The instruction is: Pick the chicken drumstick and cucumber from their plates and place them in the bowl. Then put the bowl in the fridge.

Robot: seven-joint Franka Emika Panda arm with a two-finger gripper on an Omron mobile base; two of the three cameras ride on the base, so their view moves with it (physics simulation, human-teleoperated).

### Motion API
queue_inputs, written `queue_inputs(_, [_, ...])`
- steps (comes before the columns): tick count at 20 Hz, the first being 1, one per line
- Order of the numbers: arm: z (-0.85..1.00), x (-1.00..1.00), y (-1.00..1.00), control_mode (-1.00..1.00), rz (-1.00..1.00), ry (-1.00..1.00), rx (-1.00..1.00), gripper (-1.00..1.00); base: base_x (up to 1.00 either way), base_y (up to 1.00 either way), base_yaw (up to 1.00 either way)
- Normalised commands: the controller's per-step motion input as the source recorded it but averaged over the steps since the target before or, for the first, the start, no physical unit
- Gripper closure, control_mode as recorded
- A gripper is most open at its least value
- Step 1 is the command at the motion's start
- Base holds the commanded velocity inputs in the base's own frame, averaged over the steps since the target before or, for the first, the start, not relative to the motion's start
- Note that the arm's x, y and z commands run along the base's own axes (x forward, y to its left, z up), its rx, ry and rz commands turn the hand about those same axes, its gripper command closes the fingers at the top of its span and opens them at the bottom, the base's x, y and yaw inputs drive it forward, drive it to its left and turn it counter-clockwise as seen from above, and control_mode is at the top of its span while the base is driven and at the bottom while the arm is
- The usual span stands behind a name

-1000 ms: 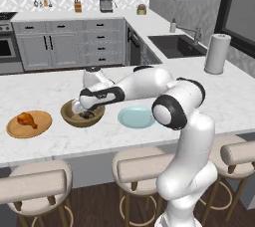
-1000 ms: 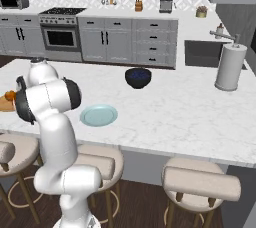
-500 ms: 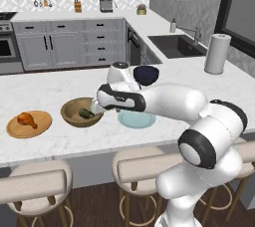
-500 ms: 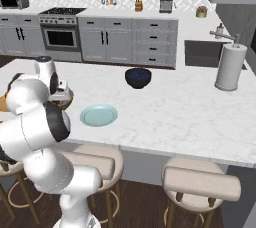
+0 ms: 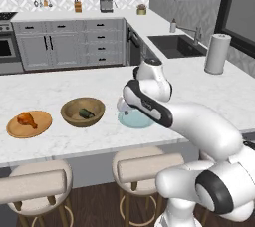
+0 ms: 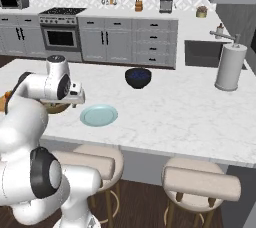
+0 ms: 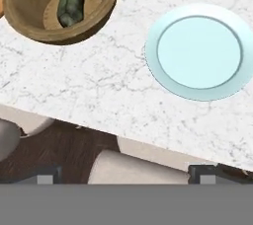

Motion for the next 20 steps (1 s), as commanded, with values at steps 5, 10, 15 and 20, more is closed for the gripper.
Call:
queue_inputs(5, [0.1,-0.29,-0.91,-1.0,-0.13,0.03,-0.05,-1.0,0.0,0.0,0.0])
queue_inputs(10, [0.0,-0.08,-0.18,1.0,-0.16,0.01,0.0,-1.0,-0.02,0.07,-0.05])
queue_inputs(15, [0.0,0.0,0.0,1.0,0.0,0.0,0.0,-1.0,-0.36,0.84,-0.02])
queue_inputs(20, [0.0,0.0,0.0,1.0,0.0,0.0,0.0,-1.0,-0.51,1.0,0.0])
